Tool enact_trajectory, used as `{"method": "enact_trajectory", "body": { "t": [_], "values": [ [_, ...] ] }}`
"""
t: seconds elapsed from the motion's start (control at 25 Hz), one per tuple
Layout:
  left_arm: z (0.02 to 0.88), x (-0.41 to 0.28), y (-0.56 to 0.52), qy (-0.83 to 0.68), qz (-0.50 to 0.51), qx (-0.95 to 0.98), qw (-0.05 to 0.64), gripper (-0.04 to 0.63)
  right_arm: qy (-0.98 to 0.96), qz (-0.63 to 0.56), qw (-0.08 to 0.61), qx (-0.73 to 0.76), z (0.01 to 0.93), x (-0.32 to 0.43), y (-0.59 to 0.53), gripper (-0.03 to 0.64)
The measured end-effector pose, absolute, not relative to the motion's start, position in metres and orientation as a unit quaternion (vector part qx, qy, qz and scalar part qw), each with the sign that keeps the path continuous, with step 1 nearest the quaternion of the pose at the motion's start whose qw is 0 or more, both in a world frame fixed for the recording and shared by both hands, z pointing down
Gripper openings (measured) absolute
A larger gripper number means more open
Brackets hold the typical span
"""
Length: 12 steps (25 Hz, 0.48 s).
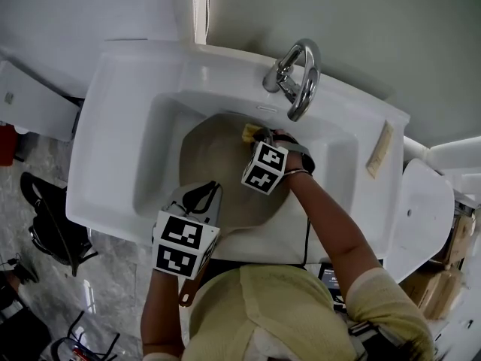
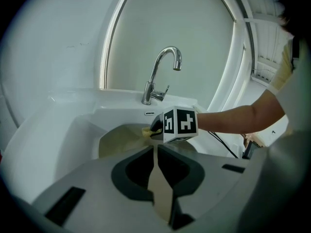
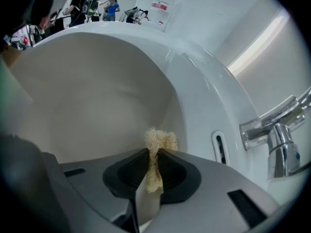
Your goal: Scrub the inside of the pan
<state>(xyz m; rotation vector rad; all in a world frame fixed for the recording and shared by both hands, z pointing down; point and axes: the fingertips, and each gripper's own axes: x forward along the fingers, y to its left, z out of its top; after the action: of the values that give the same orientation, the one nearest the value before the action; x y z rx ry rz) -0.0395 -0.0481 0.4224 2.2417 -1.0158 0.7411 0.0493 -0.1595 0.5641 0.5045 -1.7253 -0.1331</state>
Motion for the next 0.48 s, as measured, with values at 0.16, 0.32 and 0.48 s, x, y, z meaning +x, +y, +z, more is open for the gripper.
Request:
{"method": "enact_trajectory", "body": {
  "t": [0.16,0.32,0.48],
  "values": [
    [0.422,-0.038,-0.049,-0.378,0.279,0.837,0.281,0.072,-0.74,-0.048,0.637,0.21,0.574,0.052,-0.158,0.074],
    [0.422,-0.039,-0.047,-0.38,0.28,0.835,0.283,0.072,-0.735,-0.021,0.649,0.194,0.582,0.055,-0.15,0.074],
    [0.424,-0.039,-0.044,-0.379,0.282,0.834,0.285,0.072,-0.732,0.008,0.661,0.167,0.589,0.06,-0.138,0.074]
  ]
}}
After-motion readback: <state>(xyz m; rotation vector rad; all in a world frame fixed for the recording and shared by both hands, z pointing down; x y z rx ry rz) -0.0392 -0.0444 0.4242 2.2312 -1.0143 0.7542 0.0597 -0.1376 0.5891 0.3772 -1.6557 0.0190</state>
